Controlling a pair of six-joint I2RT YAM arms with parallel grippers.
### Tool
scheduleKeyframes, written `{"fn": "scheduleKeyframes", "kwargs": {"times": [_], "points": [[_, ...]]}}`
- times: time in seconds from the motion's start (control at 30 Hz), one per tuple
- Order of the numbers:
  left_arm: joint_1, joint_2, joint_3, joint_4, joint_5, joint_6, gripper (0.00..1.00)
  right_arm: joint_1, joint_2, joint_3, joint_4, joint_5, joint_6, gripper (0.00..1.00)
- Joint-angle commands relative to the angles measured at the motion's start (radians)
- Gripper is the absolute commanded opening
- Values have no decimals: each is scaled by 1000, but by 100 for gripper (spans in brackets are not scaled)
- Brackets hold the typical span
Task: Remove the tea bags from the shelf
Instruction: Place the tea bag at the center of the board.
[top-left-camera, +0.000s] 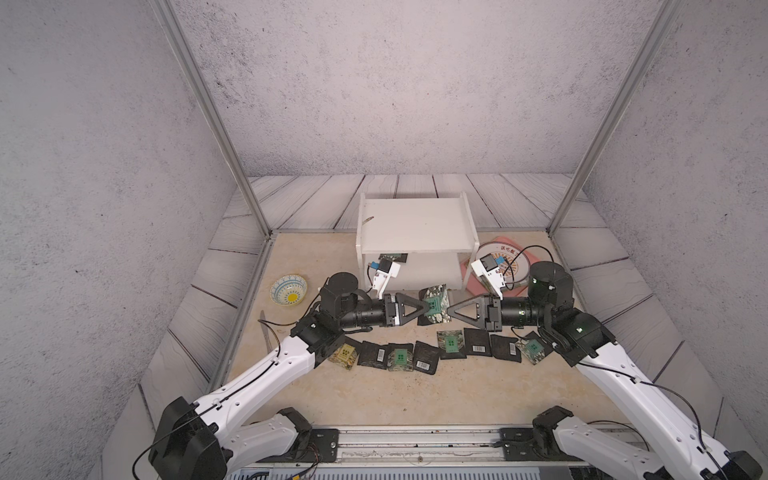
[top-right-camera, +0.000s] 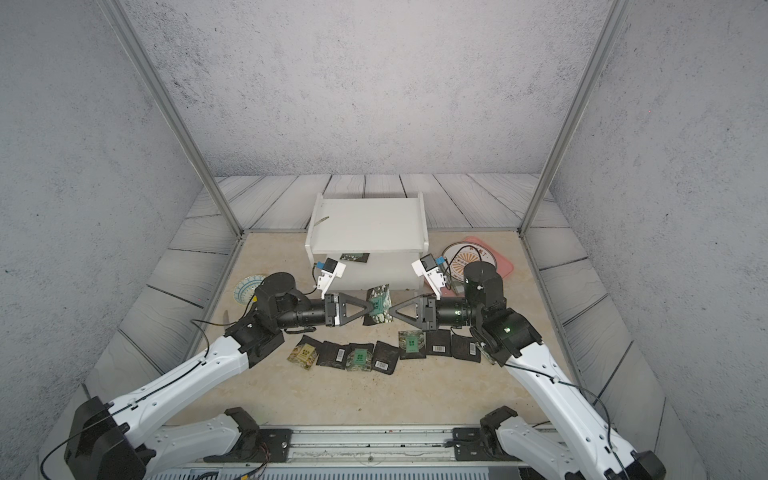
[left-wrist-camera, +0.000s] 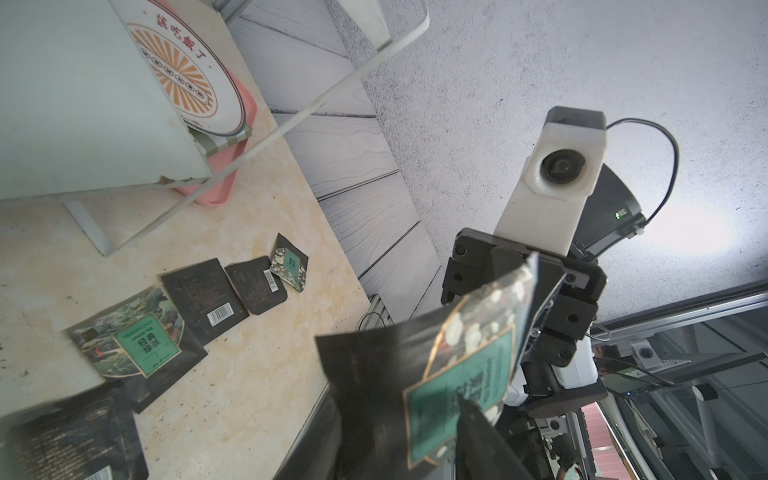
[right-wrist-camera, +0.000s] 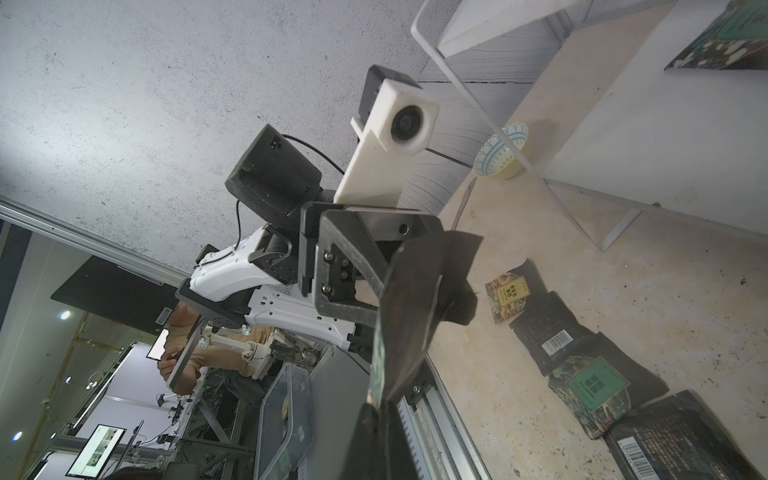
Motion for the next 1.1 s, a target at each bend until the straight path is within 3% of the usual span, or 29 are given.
{"fn": "scheduleKeyframes", "kwargs": {"times": [0.0,0.33,0.4,0.5,0.63,0.83,1.07], "points": [[-7,-41,-12,7,-15,9,39,4,8,5,6,8,-19,0],[-4,-69,-15,-61,-46,34,8,3,8,6,-31,61,-53,1],[-1,-75,-13,-87,-59,41,6,3,10,11,-45,88,-62,11],[17,-100,-13,-154,-92,53,1,0,5,23,-95,162,-94,35],[67,-175,-20,-323,-166,80,0,-14,2,60,-191,251,-158,51],[164,-312,-44,-632,-337,77,0,-45,-11,83,-261,335,-201,55],[232,-400,-105,-882,-540,-13,0,-100,-27,55,-247,374,-178,56]]}}
